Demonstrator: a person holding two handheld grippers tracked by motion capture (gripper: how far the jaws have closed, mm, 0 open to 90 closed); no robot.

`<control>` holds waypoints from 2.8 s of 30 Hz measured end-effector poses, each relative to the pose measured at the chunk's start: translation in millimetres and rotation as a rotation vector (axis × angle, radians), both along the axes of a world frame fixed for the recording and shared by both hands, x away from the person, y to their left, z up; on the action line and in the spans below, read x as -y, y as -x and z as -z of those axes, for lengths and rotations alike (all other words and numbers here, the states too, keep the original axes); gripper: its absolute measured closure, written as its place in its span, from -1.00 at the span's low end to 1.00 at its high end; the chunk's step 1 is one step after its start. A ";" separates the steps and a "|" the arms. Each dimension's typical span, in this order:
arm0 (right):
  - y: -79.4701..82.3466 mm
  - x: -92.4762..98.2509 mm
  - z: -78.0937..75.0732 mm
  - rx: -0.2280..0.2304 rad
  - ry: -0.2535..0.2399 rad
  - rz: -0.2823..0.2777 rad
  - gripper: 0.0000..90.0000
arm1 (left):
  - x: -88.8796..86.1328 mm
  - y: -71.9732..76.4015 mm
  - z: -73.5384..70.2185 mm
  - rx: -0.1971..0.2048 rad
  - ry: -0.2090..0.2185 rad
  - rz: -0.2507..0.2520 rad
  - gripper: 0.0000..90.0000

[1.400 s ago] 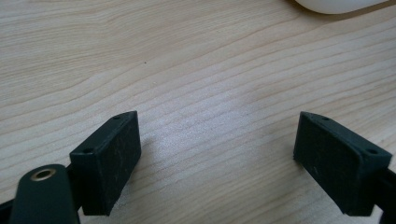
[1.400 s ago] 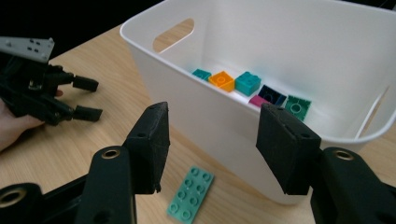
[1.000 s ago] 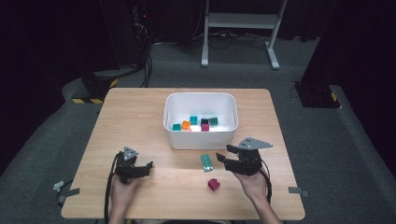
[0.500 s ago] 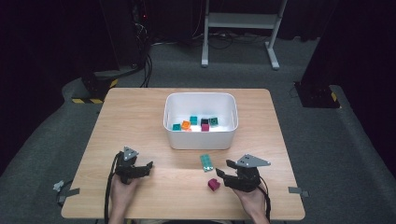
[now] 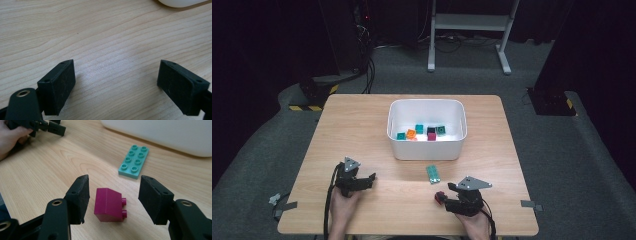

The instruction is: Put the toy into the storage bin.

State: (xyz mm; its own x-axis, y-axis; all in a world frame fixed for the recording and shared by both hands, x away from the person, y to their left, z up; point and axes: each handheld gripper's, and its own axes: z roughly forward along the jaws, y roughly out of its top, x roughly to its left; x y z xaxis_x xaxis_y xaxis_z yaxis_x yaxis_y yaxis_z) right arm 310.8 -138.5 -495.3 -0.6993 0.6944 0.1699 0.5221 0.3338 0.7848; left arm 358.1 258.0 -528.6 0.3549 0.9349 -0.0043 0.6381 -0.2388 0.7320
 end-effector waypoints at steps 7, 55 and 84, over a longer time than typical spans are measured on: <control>-2.1 -7.2 11.2 -0.014 0.031 -0.001 -0.07 | 0.0 0.0 0.0 0.000 0.000 0.000 -0.67; -7.7 -15.5 8.3 0.025 0.120 -0.017 0.26 | 0.0 0.0 0.0 0.000 0.000 0.000 -0.67; -22.3 -2.5 -26.1 0.062 0.062 0.001 0.26 | -0.1 0.0 0.0 0.000 0.000 0.000 -0.67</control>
State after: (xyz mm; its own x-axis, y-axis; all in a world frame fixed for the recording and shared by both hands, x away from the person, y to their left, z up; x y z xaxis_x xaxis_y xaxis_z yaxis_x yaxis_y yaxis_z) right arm 333.1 -136.0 -469.1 -0.7062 0.7032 0.0827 0.4733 0.3820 0.7938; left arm 358.1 258.1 -528.6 0.3551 0.9348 -0.0045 0.6381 -0.2389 0.7320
